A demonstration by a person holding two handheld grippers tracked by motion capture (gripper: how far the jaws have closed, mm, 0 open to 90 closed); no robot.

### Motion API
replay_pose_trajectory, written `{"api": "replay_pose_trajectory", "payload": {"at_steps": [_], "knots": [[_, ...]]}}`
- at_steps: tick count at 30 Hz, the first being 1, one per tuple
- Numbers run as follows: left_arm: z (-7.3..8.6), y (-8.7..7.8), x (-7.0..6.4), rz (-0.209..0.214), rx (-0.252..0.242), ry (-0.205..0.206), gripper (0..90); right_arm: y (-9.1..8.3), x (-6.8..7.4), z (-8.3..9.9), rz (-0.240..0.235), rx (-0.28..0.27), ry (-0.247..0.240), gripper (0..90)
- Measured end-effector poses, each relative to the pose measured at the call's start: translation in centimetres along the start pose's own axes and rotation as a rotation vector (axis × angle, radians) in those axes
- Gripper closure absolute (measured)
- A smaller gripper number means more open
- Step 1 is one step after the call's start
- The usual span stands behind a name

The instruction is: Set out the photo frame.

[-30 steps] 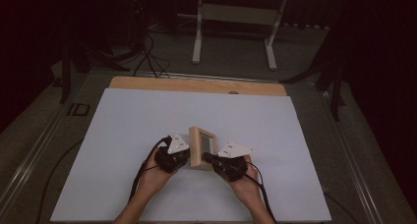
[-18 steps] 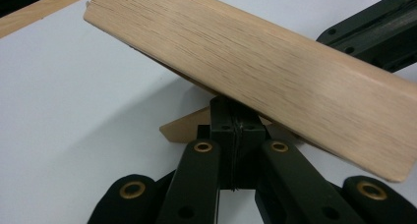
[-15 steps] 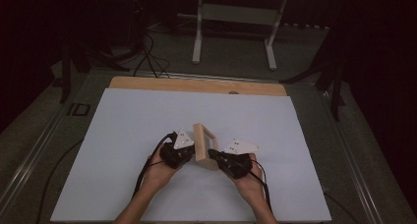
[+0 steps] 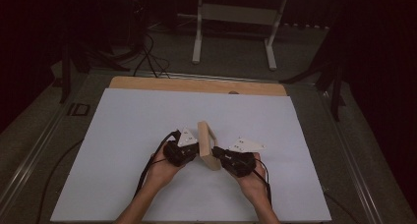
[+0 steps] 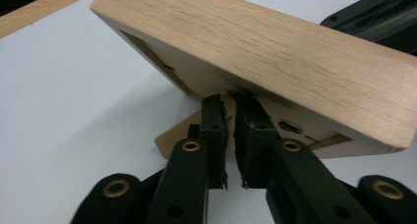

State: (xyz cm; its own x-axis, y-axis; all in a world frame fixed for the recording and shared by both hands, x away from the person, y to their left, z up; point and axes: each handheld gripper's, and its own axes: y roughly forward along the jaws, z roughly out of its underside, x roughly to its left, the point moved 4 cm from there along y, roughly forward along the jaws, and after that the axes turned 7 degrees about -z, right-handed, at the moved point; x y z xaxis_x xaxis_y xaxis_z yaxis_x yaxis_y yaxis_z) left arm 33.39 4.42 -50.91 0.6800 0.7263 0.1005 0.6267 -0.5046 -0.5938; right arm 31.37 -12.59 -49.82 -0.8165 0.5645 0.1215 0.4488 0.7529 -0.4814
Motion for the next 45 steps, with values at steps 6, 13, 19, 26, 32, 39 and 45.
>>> {"api": "replay_pose_trajectory", "payload": {"at_steps": [6,13,19,26,32,39,45], "knots": [[0.0,-0.7,0.4,-0.025,-0.005,-0.024,71.9,-0.1,-0.2,0.1,0.018,-0.003,0.0,74.3],[0.4,-1.6,0.5,-0.059,-0.015,-0.033,64.5,-0.3,-0.5,0.1,0.042,-0.014,0.014,62.9],[1.1,-2.3,0.9,-0.084,-0.008,-0.047,61.6,-0.4,-0.8,0.2,0.058,-0.021,0.024,58.7],[1.6,-3.0,1.3,-0.107,-0.008,-0.063,58.2,-0.7,-1.1,0.3,0.064,-0.023,0.027,56.2],[1.8,-4.2,2.1,-0.119,-0.027,-0.109,54.9,-1.2,-1.5,0.3,0.073,-0.026,0.034,55.4],[1.2,-5.9,2.3,-0.115,-0.083,-0.168,46.4,-1.5,-1.7,0.3,0.077,-0.035,0.038,54.7],[0.0,-7.1,1.7,-0.111,-0.13,-0.179,38.6,-1.6,-1.9,0.3,0.08,-0.038,0.044,54.5]]}}
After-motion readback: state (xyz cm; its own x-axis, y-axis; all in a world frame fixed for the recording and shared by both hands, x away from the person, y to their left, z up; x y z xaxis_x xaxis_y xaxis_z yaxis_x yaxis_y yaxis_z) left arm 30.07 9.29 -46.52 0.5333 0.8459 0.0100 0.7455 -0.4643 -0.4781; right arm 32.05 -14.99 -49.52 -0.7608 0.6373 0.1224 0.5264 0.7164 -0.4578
